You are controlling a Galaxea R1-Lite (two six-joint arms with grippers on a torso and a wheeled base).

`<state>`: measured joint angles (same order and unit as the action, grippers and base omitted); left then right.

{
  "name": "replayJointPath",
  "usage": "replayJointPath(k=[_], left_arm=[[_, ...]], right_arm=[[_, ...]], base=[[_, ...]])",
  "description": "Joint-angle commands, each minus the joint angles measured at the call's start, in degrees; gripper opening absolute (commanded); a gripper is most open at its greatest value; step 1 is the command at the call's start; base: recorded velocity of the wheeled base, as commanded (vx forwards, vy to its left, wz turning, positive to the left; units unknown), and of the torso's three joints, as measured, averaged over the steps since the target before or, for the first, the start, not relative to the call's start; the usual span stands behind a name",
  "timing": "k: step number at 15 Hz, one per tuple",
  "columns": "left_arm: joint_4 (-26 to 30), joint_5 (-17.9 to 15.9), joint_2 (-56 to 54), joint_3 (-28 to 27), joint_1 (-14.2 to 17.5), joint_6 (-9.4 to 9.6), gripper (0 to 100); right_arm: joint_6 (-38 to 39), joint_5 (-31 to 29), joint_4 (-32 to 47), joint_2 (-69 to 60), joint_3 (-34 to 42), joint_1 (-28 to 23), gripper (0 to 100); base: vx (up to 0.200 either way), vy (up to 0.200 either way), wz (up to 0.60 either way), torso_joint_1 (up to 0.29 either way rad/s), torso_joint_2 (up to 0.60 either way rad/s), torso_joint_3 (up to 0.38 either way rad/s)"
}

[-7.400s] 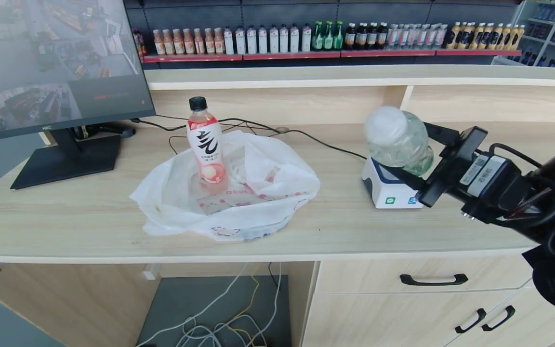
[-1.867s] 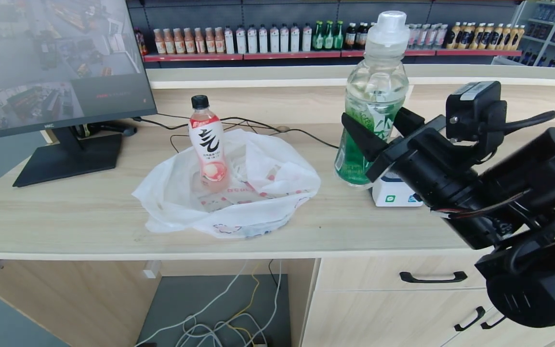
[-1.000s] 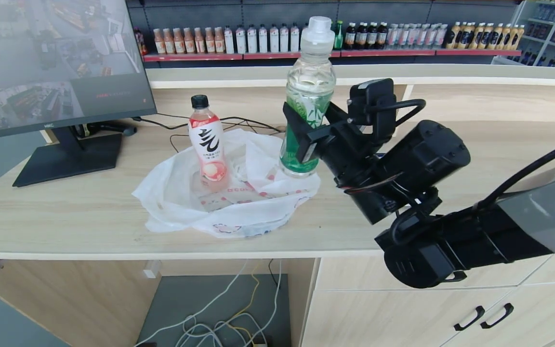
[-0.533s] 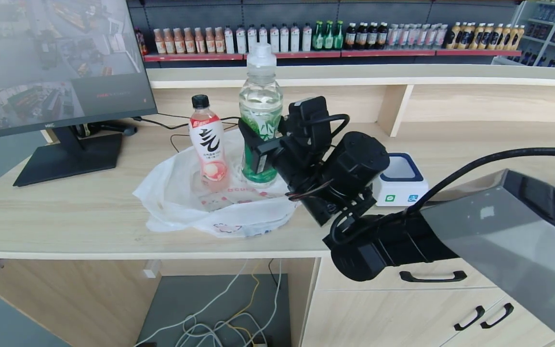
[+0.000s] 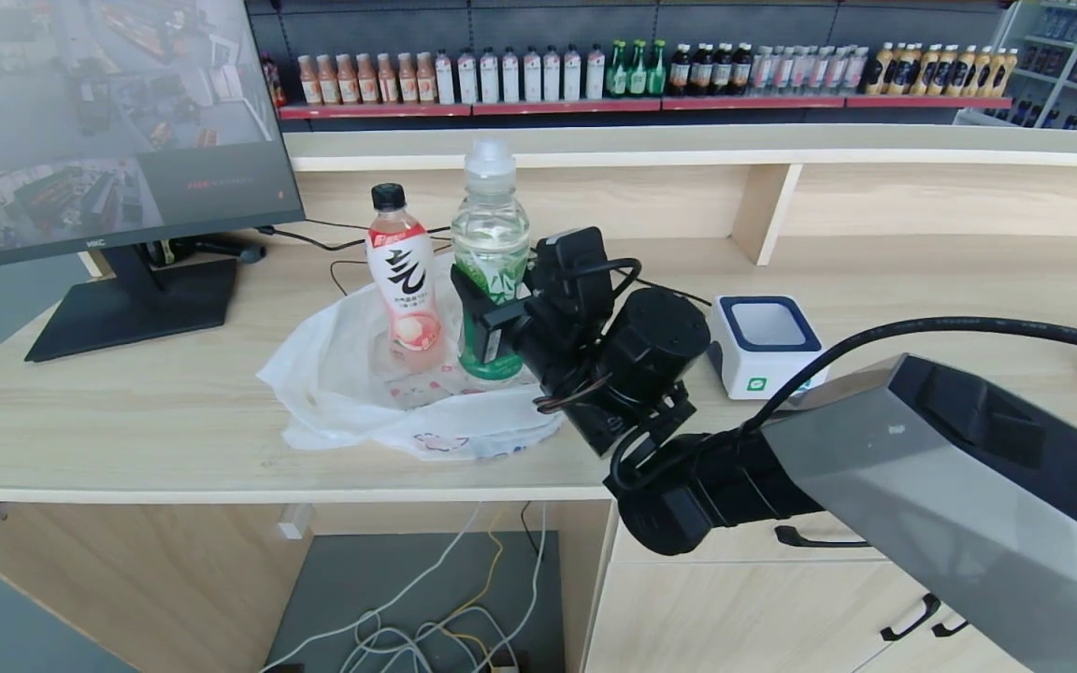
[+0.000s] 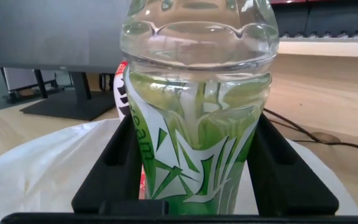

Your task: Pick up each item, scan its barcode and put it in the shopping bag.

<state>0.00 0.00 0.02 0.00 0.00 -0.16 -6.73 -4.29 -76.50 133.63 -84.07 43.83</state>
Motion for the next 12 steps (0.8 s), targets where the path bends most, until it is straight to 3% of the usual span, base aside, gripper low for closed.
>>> replayJointPath(k=[1, 12], left_arm=[[0.0, 0.0, 0.0, 0.0, 0.0, -0.02, 100], [0.0, 0.0, 0.0, 0.0, 0.0, -0.11, 100]], right_arm=[[0.0, 0.0, 0.6, 0.4, -0.1, -0.8, 0], [0.0, 0.1, 0.4, 2.6, -0.4, -3.7, 0]], base=[[0.000, 0.000, 0.00, 0.000, 0.00, 0.000], [0.000, 0.000, 0.00, 0.000, 0.00, 0.000]])
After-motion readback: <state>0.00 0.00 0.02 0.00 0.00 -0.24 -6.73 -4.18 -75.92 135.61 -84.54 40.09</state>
